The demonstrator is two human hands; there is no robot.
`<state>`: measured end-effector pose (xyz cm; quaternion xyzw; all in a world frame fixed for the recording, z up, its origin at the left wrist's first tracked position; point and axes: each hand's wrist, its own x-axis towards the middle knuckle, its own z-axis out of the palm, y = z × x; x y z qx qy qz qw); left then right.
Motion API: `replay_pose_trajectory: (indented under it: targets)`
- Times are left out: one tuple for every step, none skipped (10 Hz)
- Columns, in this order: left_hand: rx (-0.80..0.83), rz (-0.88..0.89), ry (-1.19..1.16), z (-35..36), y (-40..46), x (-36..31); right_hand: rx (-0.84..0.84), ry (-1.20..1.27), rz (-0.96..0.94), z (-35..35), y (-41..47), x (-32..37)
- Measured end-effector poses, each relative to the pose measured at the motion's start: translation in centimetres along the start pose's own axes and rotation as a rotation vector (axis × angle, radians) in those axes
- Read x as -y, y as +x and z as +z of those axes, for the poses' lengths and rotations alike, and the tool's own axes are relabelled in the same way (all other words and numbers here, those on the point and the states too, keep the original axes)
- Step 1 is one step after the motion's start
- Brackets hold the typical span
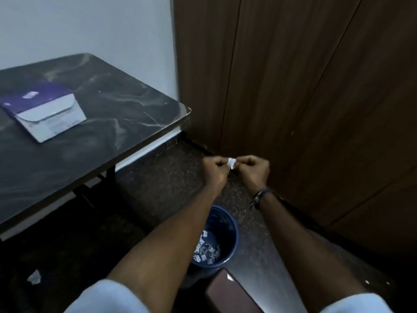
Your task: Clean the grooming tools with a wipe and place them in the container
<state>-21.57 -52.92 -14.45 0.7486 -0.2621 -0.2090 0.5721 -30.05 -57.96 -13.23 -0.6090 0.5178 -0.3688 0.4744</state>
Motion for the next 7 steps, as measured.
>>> replay_pose_trajectory:
  targets:
    - [0.005,-0.214,0.023,0.7,-1.2,5.9,0.082,-0.082,0.101,1.7,-1.1,-5.8]
    - [-0.008,-0.413,0.01,1.1,-1.9,10.7,0.154,-0.169,0.19,3.3,-2.3,-10.2]
    - [-0.02,-0.544,0.003,1.2,-2.3,14.0,0.22,-0.19,0.261,4.1,-3.3,-13.0]
    - [0.005,-0.593,0.07,1.0,-2.8,15.9,0.228,-0.243,0.306,4.8,-3.8,-14.9]
    - [0.019,-0.646,0.056,1.0,-2.6,16.9,0.25,-0.281,0.342,5.5,-3.4,-16.0]
    - [0.062,-0.68,0.055,0.6,-2.7,17.8,0.284,-0.372,0.351,5.8,-2.9,-17.1]
    - [0.11,-0.661,0.158,-0.3,-3.4,18.4,0.292,-0.447,0.349,5.3,-3.1,-17.9]
